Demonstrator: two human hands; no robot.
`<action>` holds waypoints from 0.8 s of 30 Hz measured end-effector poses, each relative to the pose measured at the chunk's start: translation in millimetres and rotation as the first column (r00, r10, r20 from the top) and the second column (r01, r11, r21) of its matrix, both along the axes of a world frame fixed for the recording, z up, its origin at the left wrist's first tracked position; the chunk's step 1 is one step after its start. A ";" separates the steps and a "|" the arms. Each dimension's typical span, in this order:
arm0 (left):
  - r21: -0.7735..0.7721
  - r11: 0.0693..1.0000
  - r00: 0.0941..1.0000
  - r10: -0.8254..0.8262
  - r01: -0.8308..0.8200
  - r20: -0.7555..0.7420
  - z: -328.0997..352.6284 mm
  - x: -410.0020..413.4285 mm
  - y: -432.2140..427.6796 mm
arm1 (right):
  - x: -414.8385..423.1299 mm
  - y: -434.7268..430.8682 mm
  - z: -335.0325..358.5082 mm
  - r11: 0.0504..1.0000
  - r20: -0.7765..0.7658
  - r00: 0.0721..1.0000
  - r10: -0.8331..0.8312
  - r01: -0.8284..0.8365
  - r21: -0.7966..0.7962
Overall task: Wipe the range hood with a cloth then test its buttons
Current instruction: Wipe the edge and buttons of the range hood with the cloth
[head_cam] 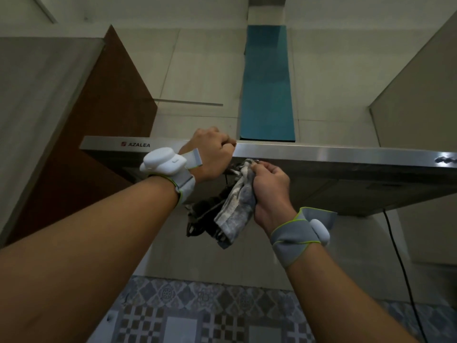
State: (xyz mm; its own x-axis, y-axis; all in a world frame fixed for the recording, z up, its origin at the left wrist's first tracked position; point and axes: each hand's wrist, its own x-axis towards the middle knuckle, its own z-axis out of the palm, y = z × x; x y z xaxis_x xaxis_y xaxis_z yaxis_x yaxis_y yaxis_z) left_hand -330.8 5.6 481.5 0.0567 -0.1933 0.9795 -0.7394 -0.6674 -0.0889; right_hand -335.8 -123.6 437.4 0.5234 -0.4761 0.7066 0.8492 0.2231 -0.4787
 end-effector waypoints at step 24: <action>-0.099 0.995 0.998 0.026 -0.032 -0.058 -6.1 7.8 -13.3 | 3.1 -34.6 -0.6 0.975 0.074 0.972 -0.221 0.219 0.037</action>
State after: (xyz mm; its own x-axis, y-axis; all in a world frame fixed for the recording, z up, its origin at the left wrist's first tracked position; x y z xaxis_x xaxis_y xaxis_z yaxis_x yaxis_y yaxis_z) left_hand -323.0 -7.7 475.4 0.1169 -0.0925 0.9888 -0.7214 -0.6922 0.0205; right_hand -332.7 -158.2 436.8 0.3477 -0.5939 0.7255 0.9132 0.0390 -0.4057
